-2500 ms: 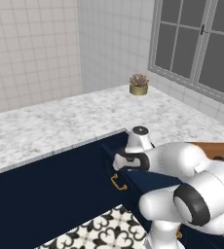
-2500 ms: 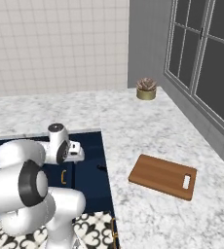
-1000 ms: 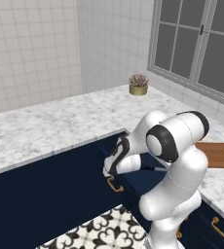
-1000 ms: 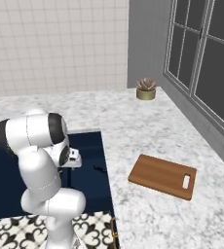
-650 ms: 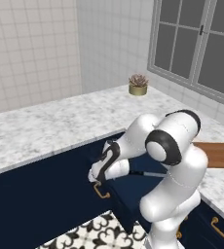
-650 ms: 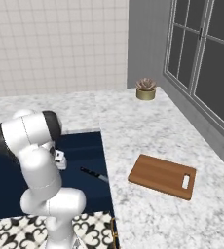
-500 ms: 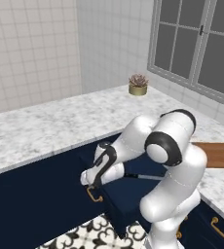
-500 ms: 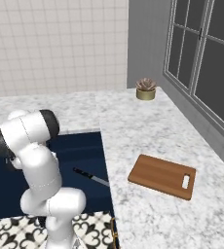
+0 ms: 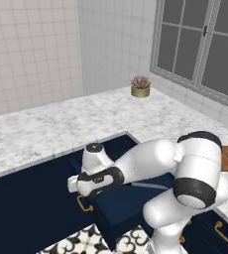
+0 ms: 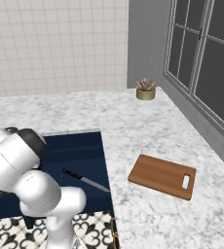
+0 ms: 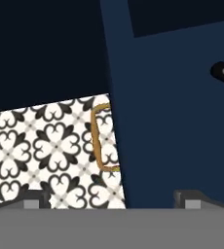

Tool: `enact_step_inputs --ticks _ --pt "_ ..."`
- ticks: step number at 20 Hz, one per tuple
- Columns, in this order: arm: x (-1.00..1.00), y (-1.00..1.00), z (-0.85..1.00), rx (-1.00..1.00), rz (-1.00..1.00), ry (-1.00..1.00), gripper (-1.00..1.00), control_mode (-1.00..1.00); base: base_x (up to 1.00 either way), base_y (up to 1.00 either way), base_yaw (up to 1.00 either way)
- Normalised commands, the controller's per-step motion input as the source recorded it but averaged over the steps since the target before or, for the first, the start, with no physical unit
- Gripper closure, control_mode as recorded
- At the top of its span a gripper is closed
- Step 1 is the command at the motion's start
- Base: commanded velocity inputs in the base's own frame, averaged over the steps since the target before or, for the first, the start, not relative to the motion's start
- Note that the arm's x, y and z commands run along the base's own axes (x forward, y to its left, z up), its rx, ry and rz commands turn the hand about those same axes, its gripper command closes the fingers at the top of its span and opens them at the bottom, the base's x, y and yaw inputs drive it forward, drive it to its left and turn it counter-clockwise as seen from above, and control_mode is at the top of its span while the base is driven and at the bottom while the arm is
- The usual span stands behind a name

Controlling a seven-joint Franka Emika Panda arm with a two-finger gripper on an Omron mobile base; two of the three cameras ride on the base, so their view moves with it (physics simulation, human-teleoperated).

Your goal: Pick up the knife from the drawer and place it on the cutting board. Then place the meat from the plate to the cutting board.

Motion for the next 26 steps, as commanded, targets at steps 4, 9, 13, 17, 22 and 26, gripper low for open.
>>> enact_step_inputs --ticks 4,9,13,17,22,26 --pt "-0.06 -0.21 0.88 0.0 0.0 0.0 -1.0 -1.0 0.0 0.0 0.0" --pt "0.08 -0.53 0.38 0.0 0.0 0.04 -1.0 -1.0 0.0 0.0 0.0" --pt "0.09 -0.29 0.23 -0.1 0.03 0.07 -1.0 -1.0 0.0 0.0 0.0" --pt "0.14 -0.32 0.05 -0.15 0.13 0.1 -1.0 -1.0 0.0 0.0 0.0" --pt "0.19 -0.35 0.03 -0.07 0.35 0.11 -1.0 -1.0 0.0 0.0 0.0" --pt "0.18 -0.26 0.0 0.0 0.3 0.0 -1.0 -1.0 0.0 0.0 0.0"
